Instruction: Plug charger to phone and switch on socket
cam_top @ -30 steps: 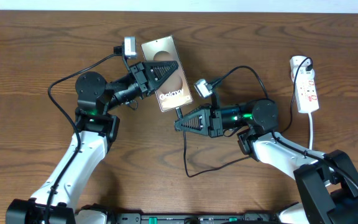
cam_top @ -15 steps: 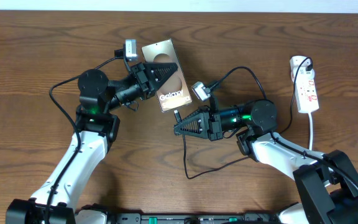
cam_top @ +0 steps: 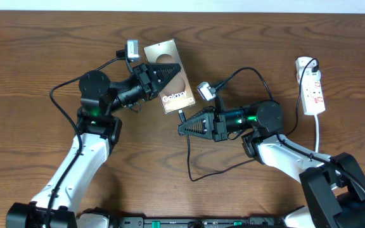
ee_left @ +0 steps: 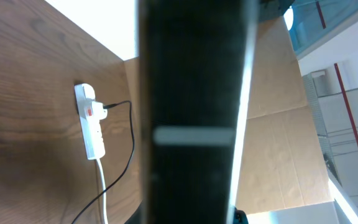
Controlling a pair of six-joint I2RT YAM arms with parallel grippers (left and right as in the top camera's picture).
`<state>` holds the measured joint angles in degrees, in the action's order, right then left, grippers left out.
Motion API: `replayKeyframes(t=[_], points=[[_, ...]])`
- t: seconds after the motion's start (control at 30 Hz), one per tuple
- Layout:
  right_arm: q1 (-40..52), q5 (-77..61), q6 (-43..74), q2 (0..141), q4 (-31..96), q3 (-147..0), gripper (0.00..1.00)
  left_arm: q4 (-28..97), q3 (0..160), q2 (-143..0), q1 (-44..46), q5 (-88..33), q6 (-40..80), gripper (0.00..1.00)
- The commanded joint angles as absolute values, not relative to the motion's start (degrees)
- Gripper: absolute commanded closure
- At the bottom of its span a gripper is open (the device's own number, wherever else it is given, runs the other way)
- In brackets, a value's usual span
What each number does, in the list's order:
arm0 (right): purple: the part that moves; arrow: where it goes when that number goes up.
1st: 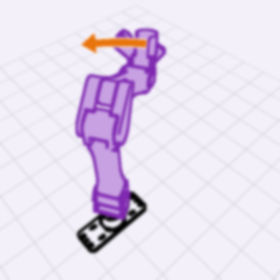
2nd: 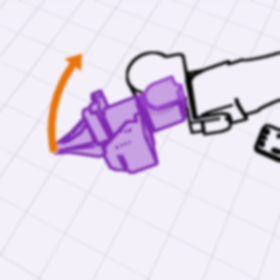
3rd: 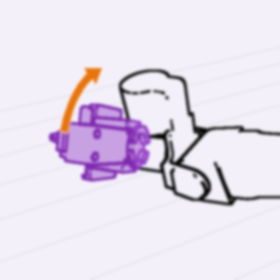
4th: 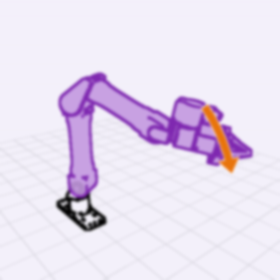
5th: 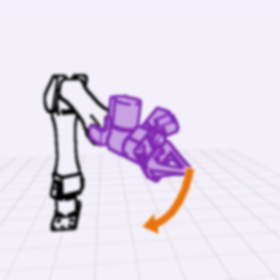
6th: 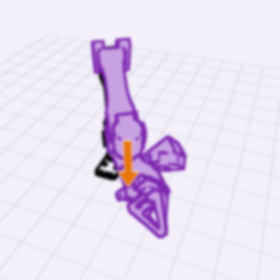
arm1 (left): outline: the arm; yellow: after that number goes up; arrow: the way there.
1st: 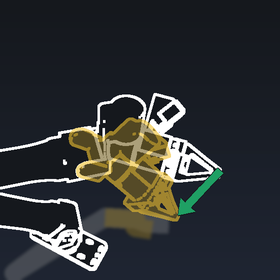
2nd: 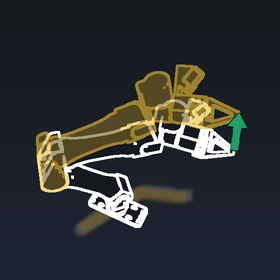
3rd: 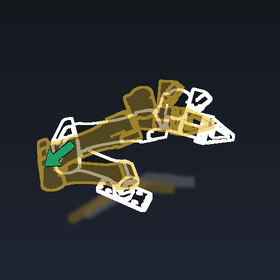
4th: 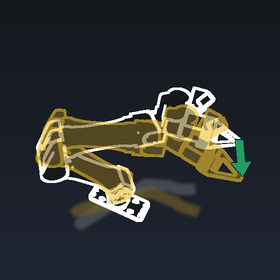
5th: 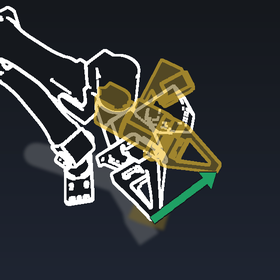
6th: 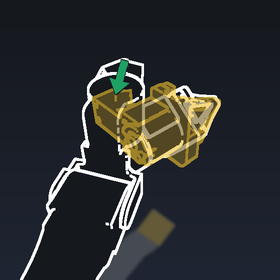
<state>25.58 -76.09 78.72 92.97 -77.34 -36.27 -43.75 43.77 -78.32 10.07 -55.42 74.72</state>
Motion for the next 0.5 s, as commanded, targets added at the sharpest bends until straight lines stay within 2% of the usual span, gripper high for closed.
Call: replayKeyframes(t=[0.0,0.47], points=[[25.21,-74.48,77.49,92.86,-77.36,-36.27,0.99,-44.64,44.69,-77.47,10.04,-57.10,73.93,0.93],[24.56,-72.34,77.49,92.86,-77.32,-36.27,0.98,-44.69,44.69,-77.45,10.04,-57.39,73.95,0.93]])
